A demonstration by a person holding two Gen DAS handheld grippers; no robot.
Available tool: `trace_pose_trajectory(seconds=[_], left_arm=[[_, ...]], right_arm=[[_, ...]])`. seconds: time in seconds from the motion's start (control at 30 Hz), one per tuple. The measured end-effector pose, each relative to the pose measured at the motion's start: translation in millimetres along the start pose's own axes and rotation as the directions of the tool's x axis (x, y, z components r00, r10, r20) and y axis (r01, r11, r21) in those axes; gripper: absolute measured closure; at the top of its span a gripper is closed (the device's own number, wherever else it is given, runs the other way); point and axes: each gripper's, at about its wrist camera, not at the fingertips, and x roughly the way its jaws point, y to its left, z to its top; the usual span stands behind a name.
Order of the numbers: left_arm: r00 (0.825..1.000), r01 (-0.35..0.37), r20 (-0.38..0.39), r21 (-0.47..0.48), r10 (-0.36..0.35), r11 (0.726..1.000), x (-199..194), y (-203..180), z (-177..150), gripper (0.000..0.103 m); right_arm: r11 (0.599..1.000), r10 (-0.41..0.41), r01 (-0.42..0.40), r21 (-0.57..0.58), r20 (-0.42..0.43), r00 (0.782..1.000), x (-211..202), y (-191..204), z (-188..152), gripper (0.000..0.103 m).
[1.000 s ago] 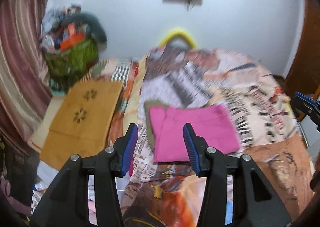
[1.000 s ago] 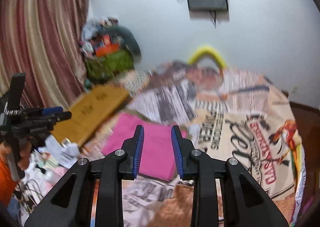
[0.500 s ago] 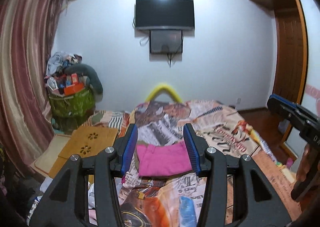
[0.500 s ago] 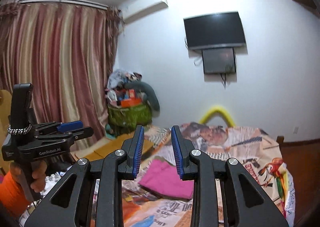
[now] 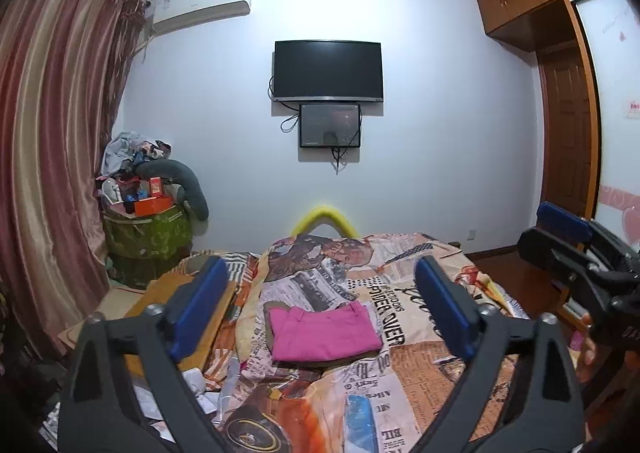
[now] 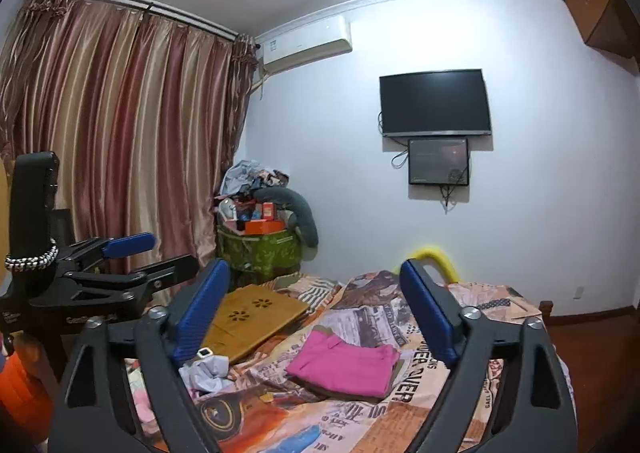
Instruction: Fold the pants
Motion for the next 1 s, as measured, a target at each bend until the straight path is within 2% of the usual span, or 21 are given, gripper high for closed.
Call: trace_pose_trajectory(seconds=[0.07, 0.1, 0.63, 1.0], left_arm=[[1.0, -0.005, 0.012, -0.004, 0.005, 1.0, -1.6, 0.3, -0.1, 0.001], [1.0, -0.01, 0.016, -0.004, 0.01, 1.0, -2.5, 0.1, -0.2, 0.0], [1.0, -0.017, 0.014, 0.022, 0.016, 1.0, -2.3, -10.5, -9.7, 0.0], [1.0, -0.017, -0.011, 0.004, 0.017, 1.0, 4.6, -6.2, -12.7, 0.0]], right_arm=[[1.0, -0.012, 0.012, 0.012, 0.005, 1.0, -0.9, -0.2, -0.5, 0.002], [1.0, -0.015, 0.015, 0.024, 0.009, 1.0, -1.7, -1.2, -0.6, 0.0], [0.999, -0.026, 0.026, 0.039, -0.009, 1.0, -12.7, 0.0, -6.3, 0.0], [0.998, -0.041, 0.042, 0.047, -0.035, 0.999, -14.6, -2.6, -10.8, 0.0]])
